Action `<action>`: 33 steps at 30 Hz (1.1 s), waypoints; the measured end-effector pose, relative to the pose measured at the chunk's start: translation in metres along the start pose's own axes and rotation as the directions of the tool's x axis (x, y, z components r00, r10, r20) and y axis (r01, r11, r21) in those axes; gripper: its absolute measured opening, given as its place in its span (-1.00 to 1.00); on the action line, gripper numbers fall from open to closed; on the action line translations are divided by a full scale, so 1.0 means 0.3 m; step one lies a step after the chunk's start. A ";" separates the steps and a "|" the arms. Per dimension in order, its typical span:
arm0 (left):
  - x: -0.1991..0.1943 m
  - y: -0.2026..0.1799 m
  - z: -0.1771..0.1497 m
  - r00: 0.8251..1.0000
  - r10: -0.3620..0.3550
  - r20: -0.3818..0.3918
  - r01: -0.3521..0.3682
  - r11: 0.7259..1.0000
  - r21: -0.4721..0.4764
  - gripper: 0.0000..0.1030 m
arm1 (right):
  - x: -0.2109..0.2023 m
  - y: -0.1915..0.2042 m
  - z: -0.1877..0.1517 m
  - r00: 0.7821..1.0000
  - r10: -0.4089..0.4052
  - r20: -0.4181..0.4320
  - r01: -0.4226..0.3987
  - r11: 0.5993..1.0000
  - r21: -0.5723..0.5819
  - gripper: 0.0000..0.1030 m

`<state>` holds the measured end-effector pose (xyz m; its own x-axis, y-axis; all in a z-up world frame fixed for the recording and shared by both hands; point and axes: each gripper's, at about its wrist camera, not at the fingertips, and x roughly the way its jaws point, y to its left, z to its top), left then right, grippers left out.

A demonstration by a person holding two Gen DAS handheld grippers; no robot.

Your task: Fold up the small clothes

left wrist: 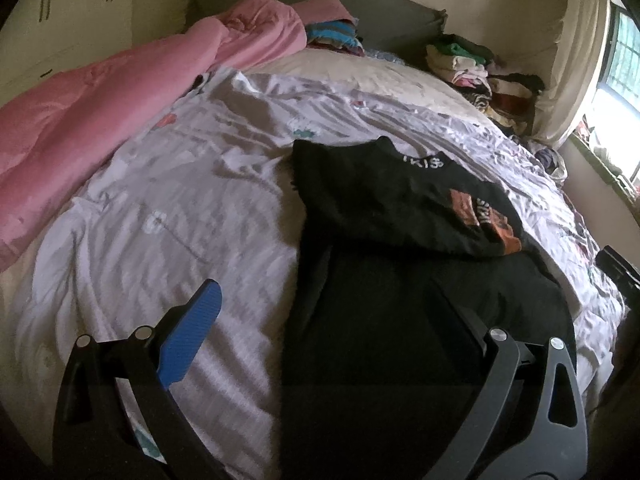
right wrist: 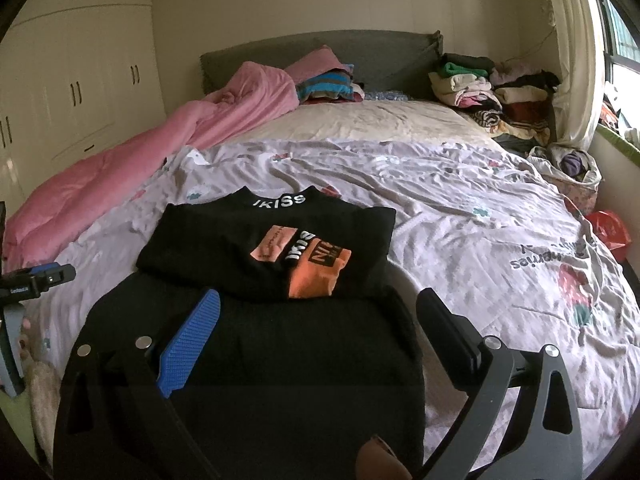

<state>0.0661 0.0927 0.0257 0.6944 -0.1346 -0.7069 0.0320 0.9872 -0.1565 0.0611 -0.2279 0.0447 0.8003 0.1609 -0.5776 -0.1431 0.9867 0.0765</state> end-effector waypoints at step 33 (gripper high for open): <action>-0.032 0.064 -0.270 0.977 -0.126 -0.171 0.116 0.991 -0.065 0.81 | -0.052 -0.027 -0.155 0.997 0.003 -0.082 -0.005 1.000 -0.016 0.90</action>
<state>0.0018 0.1060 -0.0263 0.5520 -0.2705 -0.7887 0.0658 0.9571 -0.2822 0.0228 -0.2393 0.0153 0.7492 0.1620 -0.6422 -0.1564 0.9855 0.0661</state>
